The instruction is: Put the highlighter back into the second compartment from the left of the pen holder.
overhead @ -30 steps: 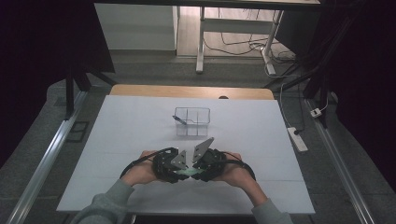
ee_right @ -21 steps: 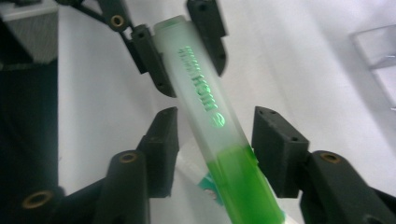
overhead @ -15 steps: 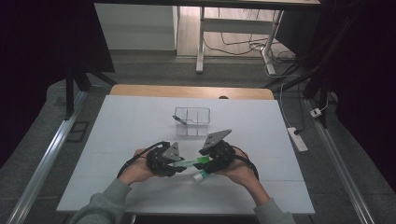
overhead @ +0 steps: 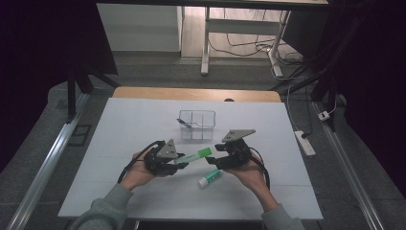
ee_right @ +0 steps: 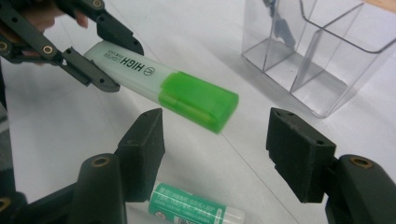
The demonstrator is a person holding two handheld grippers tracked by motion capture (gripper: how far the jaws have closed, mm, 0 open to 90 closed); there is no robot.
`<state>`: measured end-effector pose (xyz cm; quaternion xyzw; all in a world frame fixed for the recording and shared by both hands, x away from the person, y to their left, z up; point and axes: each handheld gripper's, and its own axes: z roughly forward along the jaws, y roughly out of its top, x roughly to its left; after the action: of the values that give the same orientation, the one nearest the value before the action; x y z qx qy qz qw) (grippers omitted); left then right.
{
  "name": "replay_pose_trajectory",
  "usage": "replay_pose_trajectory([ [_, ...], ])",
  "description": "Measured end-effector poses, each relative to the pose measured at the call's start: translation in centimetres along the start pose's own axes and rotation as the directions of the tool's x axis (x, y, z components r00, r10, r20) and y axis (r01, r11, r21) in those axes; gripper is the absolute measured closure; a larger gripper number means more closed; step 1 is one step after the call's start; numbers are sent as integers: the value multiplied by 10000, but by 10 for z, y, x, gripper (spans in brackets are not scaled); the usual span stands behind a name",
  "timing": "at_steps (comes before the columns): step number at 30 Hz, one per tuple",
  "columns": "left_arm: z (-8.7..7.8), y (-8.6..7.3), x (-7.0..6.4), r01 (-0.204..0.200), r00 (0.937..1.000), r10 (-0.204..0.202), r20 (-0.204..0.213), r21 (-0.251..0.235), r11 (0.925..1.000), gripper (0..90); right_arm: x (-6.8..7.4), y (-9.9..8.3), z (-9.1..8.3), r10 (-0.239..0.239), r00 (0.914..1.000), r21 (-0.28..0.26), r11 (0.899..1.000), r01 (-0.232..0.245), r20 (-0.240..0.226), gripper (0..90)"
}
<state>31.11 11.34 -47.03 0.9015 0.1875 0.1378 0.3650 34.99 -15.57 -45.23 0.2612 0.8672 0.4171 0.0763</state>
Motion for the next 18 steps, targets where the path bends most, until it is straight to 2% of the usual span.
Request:
replay_pose_trajectory([
  [4,-1,-1,0,162,9997,-166,-153,-273,9995,641,-4,-2,-2,405,9992,-135,9991,-405,-25,363],
  [12,-1,-3,0,326,9988,-345,-352,-516,9981,641,-7,-3,-1,939,9953,-306,9951,-945,-223,355],
  [15,-1,-4,0,405,9978,-439,-493,-676,9969,641,-7,-4,-1,1174,9926,-439,9920,-1188,-318,355],
  [18,0,-4,-2,469,9966,-523,-635,-843,9953,641,-9,-5,-3,1459,9888,-789,9858,-1480,-311,357],
])
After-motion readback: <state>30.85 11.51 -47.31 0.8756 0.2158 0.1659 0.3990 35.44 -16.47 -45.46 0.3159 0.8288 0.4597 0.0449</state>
